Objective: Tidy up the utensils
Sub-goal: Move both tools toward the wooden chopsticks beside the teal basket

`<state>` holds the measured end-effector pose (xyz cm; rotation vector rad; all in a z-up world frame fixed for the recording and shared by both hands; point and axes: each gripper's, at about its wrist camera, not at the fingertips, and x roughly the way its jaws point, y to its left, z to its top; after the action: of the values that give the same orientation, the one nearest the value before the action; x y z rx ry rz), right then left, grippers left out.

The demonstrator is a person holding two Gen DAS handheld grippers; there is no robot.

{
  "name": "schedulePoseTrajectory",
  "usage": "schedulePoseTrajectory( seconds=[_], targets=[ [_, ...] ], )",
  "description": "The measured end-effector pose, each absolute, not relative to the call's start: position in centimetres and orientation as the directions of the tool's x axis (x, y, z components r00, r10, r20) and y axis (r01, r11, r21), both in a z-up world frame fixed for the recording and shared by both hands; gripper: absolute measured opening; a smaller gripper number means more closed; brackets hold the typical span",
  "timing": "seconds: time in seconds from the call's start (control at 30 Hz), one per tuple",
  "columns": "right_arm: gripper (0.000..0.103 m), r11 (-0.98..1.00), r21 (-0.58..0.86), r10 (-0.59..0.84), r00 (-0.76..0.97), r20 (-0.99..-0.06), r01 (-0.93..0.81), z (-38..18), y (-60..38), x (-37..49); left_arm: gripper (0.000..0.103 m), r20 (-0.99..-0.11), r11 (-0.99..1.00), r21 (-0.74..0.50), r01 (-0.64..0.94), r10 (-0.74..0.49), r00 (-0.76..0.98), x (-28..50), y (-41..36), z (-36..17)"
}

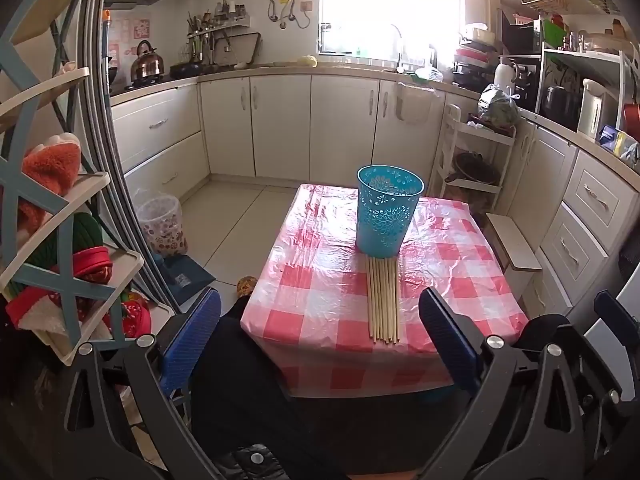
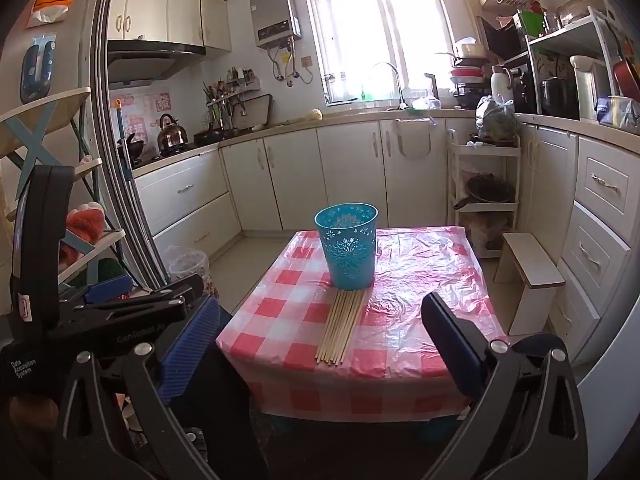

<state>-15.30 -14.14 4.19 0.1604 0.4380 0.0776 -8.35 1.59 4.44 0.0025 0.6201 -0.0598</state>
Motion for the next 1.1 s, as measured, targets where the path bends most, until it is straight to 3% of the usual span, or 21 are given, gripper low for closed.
schedulePoseTrajectory(
  seconds=[1.1],
  targets=[
    [0.097,0.986,0.161,0.116,0.901,-0.417,-0.052,3.4,-13.77,-14.69,0.095,-0.593,0.998,-0.025,0.063,-0.065,0.802,-8.26,1.61,4.27]
  ],
)
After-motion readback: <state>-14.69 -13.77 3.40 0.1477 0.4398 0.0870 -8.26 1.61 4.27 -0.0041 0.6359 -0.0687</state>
